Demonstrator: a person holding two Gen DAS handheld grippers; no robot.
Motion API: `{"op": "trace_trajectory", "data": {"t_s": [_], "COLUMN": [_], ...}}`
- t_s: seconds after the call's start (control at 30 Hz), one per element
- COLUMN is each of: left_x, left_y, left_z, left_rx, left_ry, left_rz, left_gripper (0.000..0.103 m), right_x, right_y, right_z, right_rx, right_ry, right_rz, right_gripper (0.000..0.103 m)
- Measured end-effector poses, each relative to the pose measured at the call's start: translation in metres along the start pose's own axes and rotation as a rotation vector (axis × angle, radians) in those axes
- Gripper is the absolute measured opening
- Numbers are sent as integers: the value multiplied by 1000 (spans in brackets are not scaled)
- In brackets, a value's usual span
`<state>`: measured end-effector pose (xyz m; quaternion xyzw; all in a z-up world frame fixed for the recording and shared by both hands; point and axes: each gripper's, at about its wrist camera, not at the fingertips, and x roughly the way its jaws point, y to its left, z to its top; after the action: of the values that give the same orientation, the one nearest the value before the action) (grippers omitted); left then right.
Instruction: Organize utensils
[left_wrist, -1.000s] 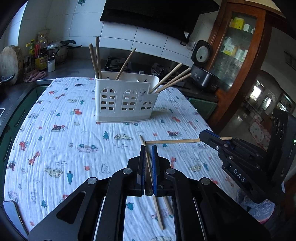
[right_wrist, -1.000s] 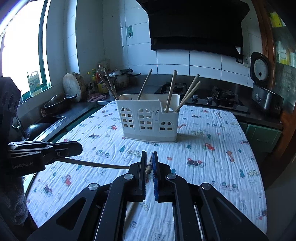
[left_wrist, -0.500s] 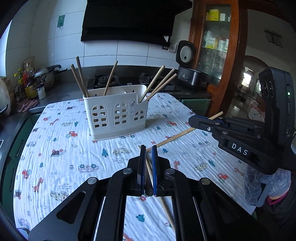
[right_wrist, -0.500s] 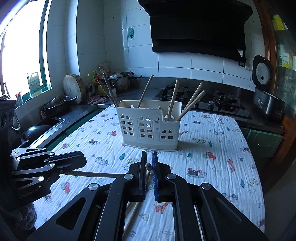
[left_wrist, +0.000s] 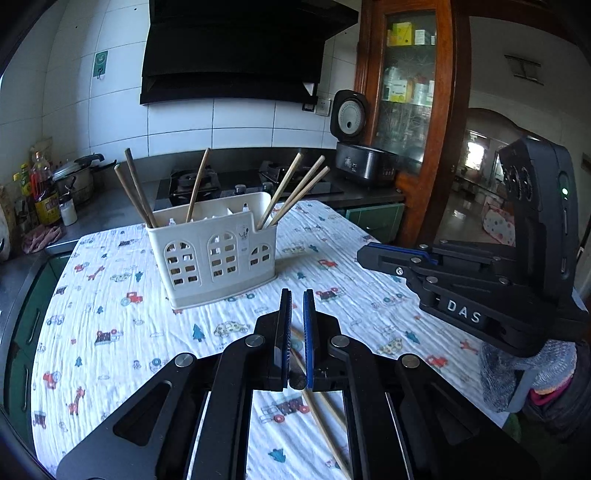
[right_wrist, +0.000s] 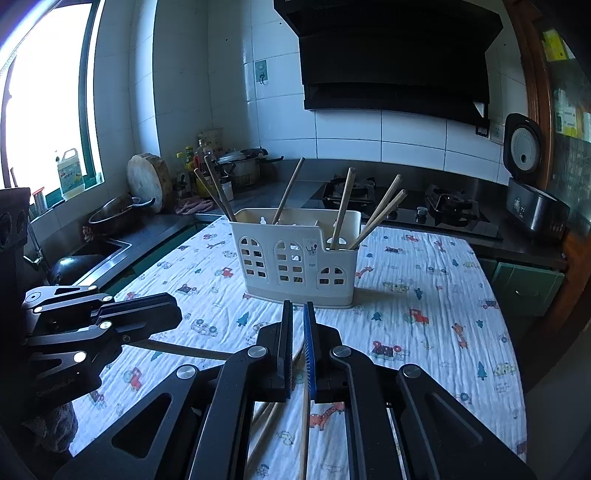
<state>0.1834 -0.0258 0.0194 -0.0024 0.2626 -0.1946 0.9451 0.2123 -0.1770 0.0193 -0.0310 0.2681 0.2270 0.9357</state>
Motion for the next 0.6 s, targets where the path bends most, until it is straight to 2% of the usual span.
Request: {"op": "trace_trajectory", "data": {"t_s": [0.33,0.6], "left_x": [8,25], "left_y": [-4,-6], "left_z": [12,11], "left_rx": [17,30], "left_ry": [-37,-67], "left_rz": [-26,-38], "left_gripper": [5,5], "right_x": [-3,-5], "right_y": [-9,-23], "right_z": [-1,-38], "right_rx": [15,66], "right_ry": [9,80], "right_rz": [7,-19], "right_gripper": [6,6]}}
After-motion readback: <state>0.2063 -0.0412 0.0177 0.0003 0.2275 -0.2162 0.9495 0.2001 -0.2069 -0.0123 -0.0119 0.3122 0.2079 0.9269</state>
